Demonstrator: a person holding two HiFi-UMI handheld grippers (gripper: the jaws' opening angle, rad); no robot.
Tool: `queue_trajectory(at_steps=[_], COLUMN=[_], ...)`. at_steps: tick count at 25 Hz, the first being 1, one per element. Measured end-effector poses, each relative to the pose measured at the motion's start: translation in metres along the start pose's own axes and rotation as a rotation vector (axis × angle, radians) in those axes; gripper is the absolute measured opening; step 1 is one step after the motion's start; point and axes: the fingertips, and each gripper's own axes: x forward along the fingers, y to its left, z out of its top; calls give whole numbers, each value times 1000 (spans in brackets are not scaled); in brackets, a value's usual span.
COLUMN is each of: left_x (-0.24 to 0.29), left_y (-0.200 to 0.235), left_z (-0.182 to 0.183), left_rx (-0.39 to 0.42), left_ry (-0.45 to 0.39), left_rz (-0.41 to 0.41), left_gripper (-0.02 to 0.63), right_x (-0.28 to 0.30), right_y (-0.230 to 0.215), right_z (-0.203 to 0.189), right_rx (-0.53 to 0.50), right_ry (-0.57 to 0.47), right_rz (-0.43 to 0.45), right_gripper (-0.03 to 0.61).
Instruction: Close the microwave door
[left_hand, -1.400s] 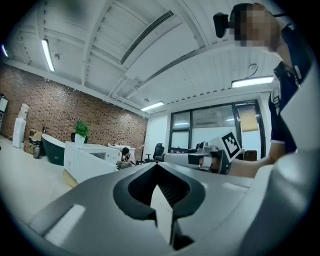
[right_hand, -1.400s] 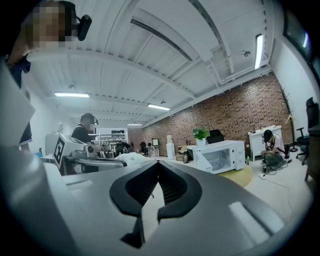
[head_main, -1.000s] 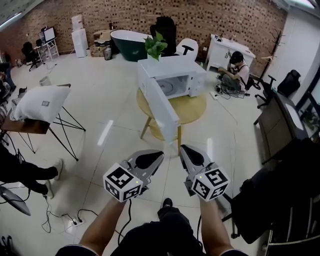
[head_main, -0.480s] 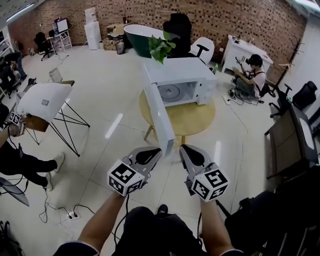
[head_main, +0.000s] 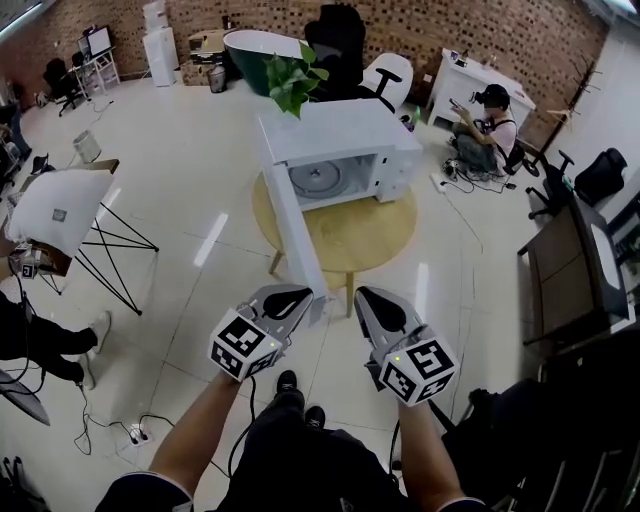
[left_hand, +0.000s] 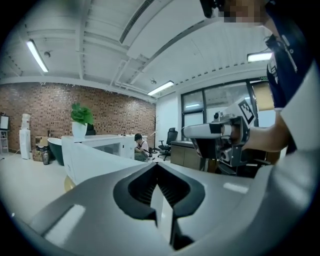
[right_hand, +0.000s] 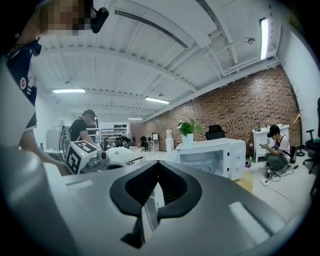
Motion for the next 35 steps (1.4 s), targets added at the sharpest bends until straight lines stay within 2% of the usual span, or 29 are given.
queue_trajectory(at_steps=[4,11,16,23,29,35], left_x=[16,58,96,152,192,231], left_y=[-4,-14,-11,10,20,33], left_z=[6,14,24,34,41,48], left_rx=[11,38,39,32,46,102], left_ry=[-1,15,10,24,35,41], left_rz=[-68,-138,-153,-134,-166,-175], left_gripper=[11,12,11,12,11,11], right_x=[7,10,-4,-29,-49,-68], right_y=[-17,-50,-78,-110,-130,-141], right_z=[4,5,6,7,3,-1], right_rx=[6,31,38,52,67,88], right_ry=[0,-5,-5,-8,-12,-14], right_rz=[-23,-83,-155,-278,-385,-476], right_gripper=[2,2,2,2,2,2])
